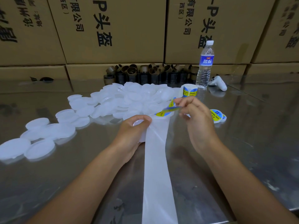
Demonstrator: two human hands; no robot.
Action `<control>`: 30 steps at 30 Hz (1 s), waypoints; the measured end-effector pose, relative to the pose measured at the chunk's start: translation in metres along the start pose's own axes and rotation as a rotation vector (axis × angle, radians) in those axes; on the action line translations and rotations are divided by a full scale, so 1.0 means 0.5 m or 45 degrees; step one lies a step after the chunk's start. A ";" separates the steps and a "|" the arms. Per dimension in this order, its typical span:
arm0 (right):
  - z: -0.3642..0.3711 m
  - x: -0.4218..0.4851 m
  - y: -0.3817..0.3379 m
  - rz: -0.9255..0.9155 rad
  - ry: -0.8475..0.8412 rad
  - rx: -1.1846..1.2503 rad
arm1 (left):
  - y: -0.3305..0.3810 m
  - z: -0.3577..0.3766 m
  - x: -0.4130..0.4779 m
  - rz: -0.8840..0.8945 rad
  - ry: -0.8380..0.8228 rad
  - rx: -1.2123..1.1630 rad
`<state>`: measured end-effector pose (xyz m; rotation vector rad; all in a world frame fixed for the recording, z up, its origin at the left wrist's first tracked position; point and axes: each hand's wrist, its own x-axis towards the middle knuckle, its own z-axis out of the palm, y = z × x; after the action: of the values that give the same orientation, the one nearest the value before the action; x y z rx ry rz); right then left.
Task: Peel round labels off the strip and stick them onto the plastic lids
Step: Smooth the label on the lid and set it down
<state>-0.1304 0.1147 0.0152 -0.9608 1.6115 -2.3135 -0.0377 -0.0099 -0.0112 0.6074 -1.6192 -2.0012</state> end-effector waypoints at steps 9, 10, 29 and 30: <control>-0.006 0.002 0.002 -0.003 0.033 0.093 | 0.009 -0.007 0.008 0.106 0.192 -0.144; -0.006 0.002 0.002 -0.009 0.026 0.088 | 0.012 -0.007 0.010 0.109 0.173 -0.199; 0.001 0.002 0.007 0.114 -0.142 0.085 | 0.018 0.001 0.001 -0.113 -0.235 -0.406; 0.001 0.002 0.007 0.125 -0.167 0.086 | 0.018 0.001 0.001 -0.127 -0.238 -0.402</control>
<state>-0.1318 0.1122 0.0127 -0.9733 1.4860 -2.1773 -0.0375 -0.0116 -0.0024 0.3976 -1.3510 -2.3851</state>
